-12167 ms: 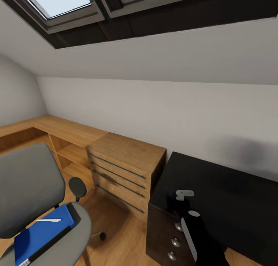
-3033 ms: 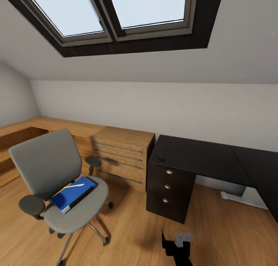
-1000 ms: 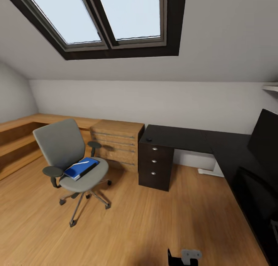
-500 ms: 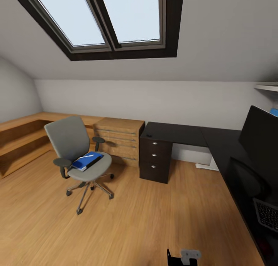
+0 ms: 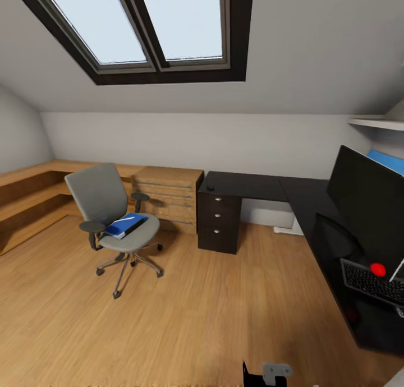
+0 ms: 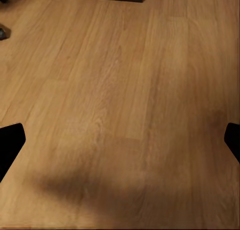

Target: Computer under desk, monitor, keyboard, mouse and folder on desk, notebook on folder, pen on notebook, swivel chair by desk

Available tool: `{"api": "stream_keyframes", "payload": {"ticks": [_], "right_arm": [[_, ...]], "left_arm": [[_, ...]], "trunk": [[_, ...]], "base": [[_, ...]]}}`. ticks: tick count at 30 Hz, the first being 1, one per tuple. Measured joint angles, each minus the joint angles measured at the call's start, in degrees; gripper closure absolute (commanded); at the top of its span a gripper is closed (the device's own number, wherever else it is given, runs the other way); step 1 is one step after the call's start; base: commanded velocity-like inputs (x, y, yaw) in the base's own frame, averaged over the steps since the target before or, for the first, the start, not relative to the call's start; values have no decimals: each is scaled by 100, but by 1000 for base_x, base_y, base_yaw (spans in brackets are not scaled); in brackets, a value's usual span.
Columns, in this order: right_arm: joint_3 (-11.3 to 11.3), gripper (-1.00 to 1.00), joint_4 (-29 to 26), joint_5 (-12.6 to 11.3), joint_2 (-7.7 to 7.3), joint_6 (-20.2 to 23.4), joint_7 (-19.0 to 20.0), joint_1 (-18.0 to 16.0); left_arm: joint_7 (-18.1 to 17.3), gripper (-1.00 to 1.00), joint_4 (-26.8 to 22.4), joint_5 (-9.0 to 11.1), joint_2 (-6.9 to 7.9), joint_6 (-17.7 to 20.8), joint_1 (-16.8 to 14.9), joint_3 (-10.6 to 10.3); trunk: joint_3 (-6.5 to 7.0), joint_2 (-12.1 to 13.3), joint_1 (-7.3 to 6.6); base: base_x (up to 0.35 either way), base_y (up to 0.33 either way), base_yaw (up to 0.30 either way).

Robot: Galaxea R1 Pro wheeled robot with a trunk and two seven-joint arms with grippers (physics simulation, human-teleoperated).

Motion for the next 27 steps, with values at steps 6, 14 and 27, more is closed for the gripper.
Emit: {"api": "stream_keyframes", "payload": {"ticks": [6,14,27], "right_arm": [[-1,-100,4,0,0,-1,-1,0],[-3,-100,-1,3,-3,-6,0,-1],[1,-100,5,2,0,-4,-3,0]], "left_arm": [[0,-100,0,-2,0,1,0,-3],[0,-100,8,-3,-10,-6,1,-15],[0,-100,11,-7,-16,1,-1,-25]], "trunk": [[-42,0,-2],[-51,-1,-2],[-51,-1,-2]], "base": [[-44,-63,-110],[-3,-145,-13],[0,-263,-184]]}}
